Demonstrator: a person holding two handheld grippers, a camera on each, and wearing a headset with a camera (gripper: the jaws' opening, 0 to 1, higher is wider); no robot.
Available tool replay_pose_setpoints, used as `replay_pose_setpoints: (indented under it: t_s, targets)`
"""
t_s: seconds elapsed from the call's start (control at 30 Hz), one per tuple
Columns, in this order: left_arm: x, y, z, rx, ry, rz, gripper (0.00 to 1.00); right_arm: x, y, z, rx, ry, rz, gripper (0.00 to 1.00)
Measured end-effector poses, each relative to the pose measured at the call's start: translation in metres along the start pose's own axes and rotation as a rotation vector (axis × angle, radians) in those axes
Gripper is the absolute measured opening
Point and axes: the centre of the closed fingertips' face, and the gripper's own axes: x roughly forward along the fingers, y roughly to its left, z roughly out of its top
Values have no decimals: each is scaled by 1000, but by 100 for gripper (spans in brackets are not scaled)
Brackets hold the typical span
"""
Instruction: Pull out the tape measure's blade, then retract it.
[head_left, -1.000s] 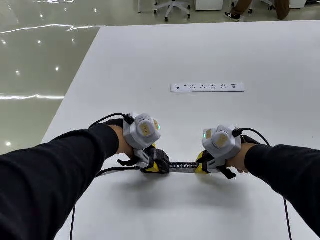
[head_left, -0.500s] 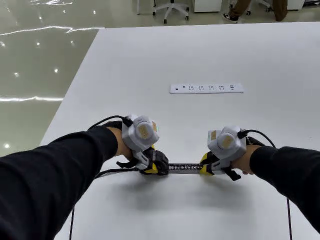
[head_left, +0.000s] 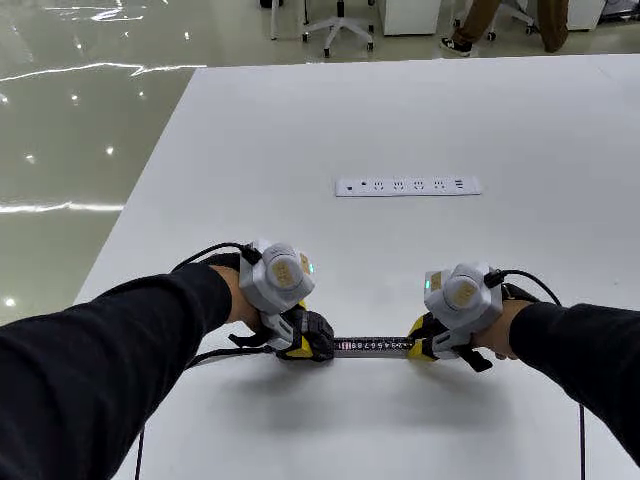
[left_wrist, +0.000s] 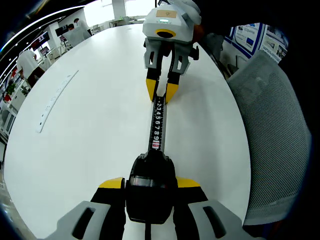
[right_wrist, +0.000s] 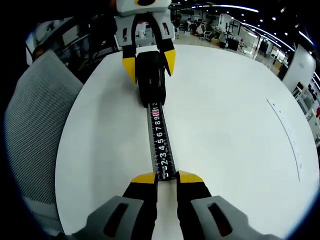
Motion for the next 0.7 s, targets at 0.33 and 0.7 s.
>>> replay_pose_setpoints:
  t_s: [0.33, 0.7]
  targets:
    - [0, 0, 0, -2, -4, 5, 33, -5, 0, -9, 12, 4, -2, 9]
    - [1, 1, 0, -4, -3, 8, 33, -10, -1, -14, 25, 9, -3, 8]
